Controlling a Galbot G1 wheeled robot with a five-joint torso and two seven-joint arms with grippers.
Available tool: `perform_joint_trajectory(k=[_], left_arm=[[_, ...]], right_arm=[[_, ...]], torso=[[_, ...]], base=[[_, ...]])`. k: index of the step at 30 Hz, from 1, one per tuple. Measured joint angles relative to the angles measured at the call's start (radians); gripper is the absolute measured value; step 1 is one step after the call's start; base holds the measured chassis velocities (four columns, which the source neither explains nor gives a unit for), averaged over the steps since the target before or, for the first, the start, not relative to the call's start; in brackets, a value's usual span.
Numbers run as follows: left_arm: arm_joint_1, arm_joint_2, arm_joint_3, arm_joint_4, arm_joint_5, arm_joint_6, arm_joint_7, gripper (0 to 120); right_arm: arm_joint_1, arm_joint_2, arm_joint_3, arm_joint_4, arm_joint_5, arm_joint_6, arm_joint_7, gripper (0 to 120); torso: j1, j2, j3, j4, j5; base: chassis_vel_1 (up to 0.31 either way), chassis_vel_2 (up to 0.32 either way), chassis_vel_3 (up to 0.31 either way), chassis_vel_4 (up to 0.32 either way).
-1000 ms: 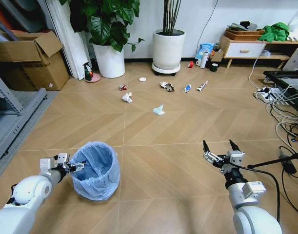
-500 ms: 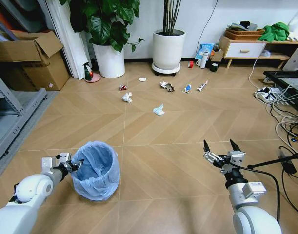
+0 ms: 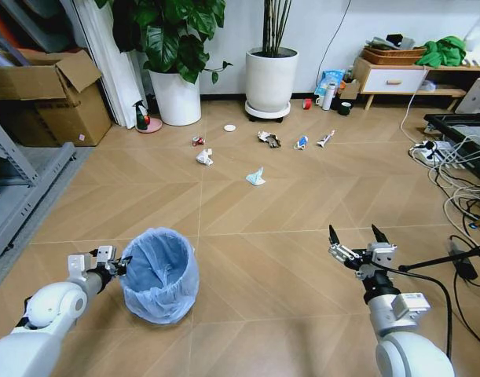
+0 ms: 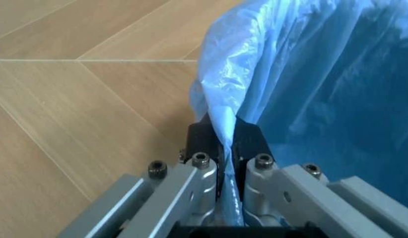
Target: Pick up the trash bin and place the garbage on the floor into it.
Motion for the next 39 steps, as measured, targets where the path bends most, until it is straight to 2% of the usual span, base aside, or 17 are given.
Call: perform_joint_trajectory(k=[6, 7, 8, 10, 11, 13, 16, 18, 21, 28, 39], left_arm=[[0.06, -0.034, -0.066, -0.089, -0.037, -0.016, -0.057, 0], [0.095, -0.058, -0.102, -0.147, -0.041, -0.042, -0.087, 0], [0.095, -0.058, -0.102, -0.147, -0.041, -0.042, -0.087, 0], [0.129, -0.094, -0.137, -0.226, -0.034, -0.103, -0.137, 0], [0.129, -0.094, -0.137, -0.226, -0.034, -0.103, -0.137, 0], [0.148, -0.134, -0.161, -0.305, -0.011, -0.165, -0.194, 0], [0.157, -0.161, -0.166, -0.355, 0.013, -0.192, -0.231, 0], [0.171, -0.203, -0.166, -0.415, 0.09, -0.232, -0.254, 0], [0.189, -0.239, -0.163, -0.457, 0.189, -0.271, -0.259, 0], [0.224, -0.273, -0.164, -0.507, 0.249, -0.285, -0.243, 0], [0.225, -0.268, -0.156, -0.512, 0.278, -0.287, -0.231, 0]], right_arm=[[0.009, -0.009, 0.018, 0.026, 0.034, -0.037, 0.03, 100], [0.011, -0.013, 0.025, 0.034, 0.04, -0.046, 0.038, 100], [0.011, -0.013, 0.025, 0.034, 0.04, -0.046, 0.038, 100], [0.012, -0.019, 0.03, 0.041, 0.042, -0.049, 0.044, 100], [0.012, -0.019, 0.03, 0.041, 0.042, -0.049, 0.044, 100], [0.012, -0.025, 0.031, 0.048, 0.044, -0.055, 0.049, 100], [0.011, -0.029, 0.035, 0.054, 0.046, -0.057, 0.051, 100], [0.006, -0.037, 0.044, 0.067, 0.053, -0.059, 0.051, 100], [-0.005, -0.048, 0.056, 0.089, 0.063, -0.062, 0.051, 100], [-0.013, -0.052, 0.064, 0.105, 0.07, -0.072, 0.05, 100], [-0.016, -0.036, 0.062, 0.106, 0.046, -0.073, 0.044, 100]], torso=[[0.0, 0.0, 0.0, 0.0, 0.0001], [0.0, 0.0, 0.0, 0.0002, 0.0], [0.0, 0.0, 0.0, 0.0002, 0.0], [0.0, 0.0, 0.0, 0.0003, 0.0002], [0.0, 0.0, 0.0, 0.0003, 0.0002], [0.0, 0.0, 0.0, 0.0001, 0.0003], [0.0, 0.0, 0.0, -0.0001, 0.0005], [0.0, 0.0, 0.0, 0.0, 0.0004], [0.0, 0.0, 0.0, -0.0001, 0.0004], [0.0, 0.0, 0.0, 0.0001, 0.0003], [0.0, 0.0, 0.0, 0.0, 0.0]], base=[[0.0, 0.0, 0.0, 0.0], [0.0, 0.0, 0.0, 0.0], [0.0, 0.0, 0.0, 0.0], [0.0, 0.0, 0.0, 0.0], [0.0, 0.0, 0.0, 0.0], [0.0, 0.0, 0.0, 0.0], [0.0, 0.0, 0.0, 0.0], [0.0, 0.0, 0.0, 0.0], [0.0, 0.0, 0.0, 0.0], [0.0, 0.0, 0.0, 0.0], [0.0, 0.0, 0.0, 0.0]])
